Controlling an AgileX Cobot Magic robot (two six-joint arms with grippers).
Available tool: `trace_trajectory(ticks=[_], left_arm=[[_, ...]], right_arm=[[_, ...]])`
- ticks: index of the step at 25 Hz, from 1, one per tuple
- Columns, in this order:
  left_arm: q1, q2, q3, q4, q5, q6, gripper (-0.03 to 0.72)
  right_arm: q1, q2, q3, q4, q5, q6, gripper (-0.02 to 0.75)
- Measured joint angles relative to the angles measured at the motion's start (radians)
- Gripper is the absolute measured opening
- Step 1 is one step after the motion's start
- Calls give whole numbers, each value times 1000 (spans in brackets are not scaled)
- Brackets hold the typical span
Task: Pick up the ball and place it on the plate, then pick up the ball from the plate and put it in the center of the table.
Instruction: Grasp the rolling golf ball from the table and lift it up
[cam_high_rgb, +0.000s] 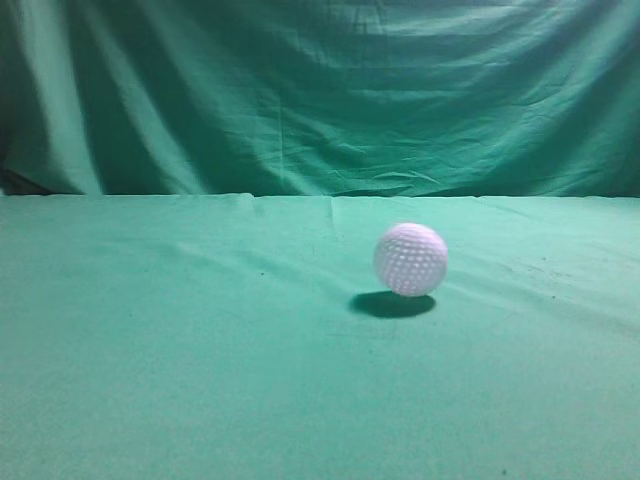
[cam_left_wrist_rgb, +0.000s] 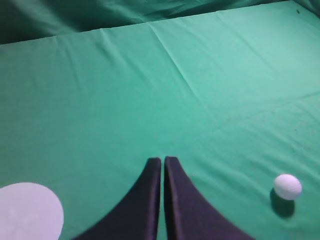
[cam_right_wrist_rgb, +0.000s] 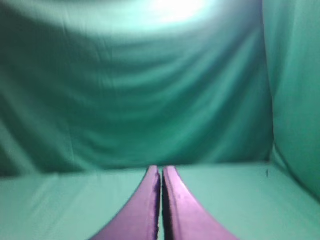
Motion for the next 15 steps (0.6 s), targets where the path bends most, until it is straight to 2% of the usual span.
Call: trace_trajectory(ticks=[2, 5, 11, 15], left_arm=[[0, -72, 71, 23, -12, -1, 0], [0, -188, 159, 50, -28, -2, 0], [0, -387, 303, 126, -65, -2, 0], [0, -457, 376, 147, -112, -2, 0]], right_arm=[[0, 0, 0, 2, -69, 2, 0], [0, 0, -36, 2, 5, -10, 0], [0, 60, -241, -66, 431, -14, 0], [0, 210, -383, -70, 749, 105, 0]])
